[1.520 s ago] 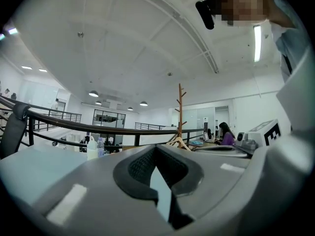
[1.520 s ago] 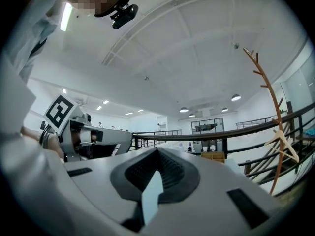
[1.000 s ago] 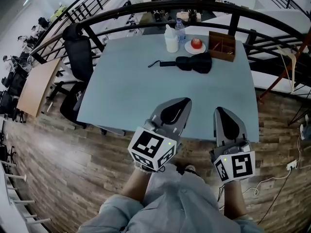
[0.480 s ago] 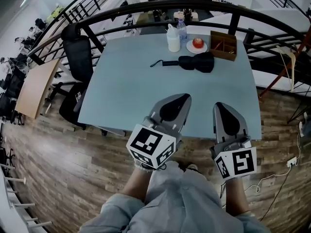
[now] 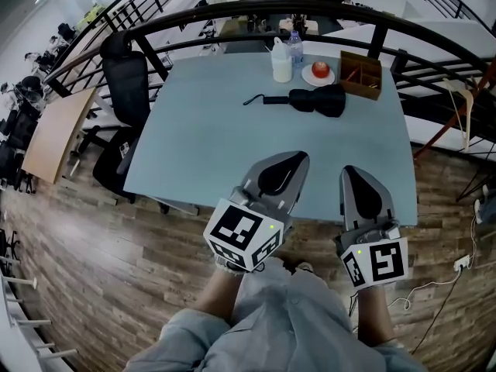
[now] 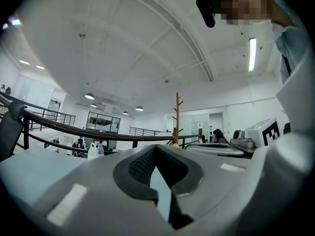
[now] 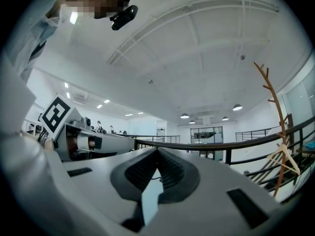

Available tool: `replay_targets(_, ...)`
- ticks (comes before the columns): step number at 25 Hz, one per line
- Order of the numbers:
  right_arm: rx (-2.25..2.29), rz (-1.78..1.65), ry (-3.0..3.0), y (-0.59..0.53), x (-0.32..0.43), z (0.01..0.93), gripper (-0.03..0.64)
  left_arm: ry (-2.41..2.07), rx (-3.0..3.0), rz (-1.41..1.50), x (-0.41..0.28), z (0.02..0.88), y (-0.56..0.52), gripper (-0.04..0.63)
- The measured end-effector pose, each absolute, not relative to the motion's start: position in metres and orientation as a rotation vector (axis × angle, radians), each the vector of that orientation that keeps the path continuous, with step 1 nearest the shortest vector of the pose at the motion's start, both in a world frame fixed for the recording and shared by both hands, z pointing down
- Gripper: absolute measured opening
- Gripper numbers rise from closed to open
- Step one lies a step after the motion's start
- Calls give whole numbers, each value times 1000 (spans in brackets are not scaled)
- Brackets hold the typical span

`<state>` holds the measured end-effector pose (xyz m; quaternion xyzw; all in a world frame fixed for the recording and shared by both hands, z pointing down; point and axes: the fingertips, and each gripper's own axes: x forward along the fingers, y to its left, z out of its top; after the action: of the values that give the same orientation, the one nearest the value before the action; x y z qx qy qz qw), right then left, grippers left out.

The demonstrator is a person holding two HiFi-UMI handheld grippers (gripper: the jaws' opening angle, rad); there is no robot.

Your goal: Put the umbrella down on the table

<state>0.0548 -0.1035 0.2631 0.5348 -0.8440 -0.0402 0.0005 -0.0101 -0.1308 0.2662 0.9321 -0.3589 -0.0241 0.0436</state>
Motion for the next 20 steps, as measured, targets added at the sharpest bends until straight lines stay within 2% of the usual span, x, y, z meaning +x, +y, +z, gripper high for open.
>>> replay_targets(20,1639,-86,-2674,-101,48,271,-5,-1118,2822,-54,-13,275,-125,5)
